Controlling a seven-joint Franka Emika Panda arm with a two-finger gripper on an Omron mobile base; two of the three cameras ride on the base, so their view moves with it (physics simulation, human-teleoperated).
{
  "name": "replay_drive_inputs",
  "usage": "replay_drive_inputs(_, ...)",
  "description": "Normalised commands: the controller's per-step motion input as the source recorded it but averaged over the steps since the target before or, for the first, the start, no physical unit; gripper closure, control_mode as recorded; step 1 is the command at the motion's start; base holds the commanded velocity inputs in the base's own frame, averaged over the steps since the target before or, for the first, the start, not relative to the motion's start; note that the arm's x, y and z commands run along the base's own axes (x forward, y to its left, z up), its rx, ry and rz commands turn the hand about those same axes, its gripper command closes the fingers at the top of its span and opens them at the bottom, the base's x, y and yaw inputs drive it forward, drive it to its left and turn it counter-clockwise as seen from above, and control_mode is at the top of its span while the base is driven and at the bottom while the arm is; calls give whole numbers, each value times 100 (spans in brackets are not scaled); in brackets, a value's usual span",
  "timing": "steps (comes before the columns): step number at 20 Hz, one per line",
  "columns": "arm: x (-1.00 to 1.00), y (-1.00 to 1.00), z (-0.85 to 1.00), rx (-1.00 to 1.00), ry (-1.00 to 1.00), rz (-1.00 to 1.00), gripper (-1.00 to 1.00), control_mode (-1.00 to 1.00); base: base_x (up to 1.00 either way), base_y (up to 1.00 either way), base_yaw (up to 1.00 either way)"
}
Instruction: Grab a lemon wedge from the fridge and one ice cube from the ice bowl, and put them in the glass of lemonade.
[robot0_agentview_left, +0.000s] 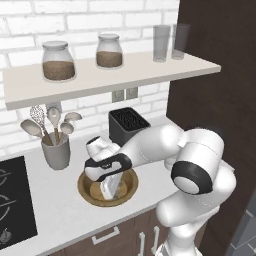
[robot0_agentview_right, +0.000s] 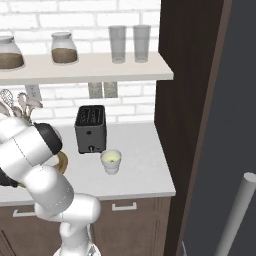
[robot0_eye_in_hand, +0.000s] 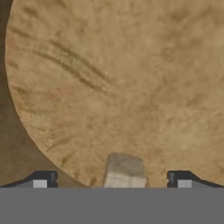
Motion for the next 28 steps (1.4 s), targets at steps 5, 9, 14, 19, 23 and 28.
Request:
replay_drive_inputs(5,-1,-7,-1,0,0,0,-100,-100,0,0,0)
replay_drive_inputs(9,9,-1,-3,0,0,0,-100,-100,0,0,0)
replay_drive_inputs(14,2,0,-5,0,0,0,100,-100,0,0,0)
replay_drive_inputs(19,1,0,-5,0,0,0,100,-100,0,0,0)
replay_drive_inputs(23,0,1,-8,0,0,0,100,-100,0,0,0)
replay_drive_inputs(28,3,3,-2,0,0,0,100,-100,0,0,0)
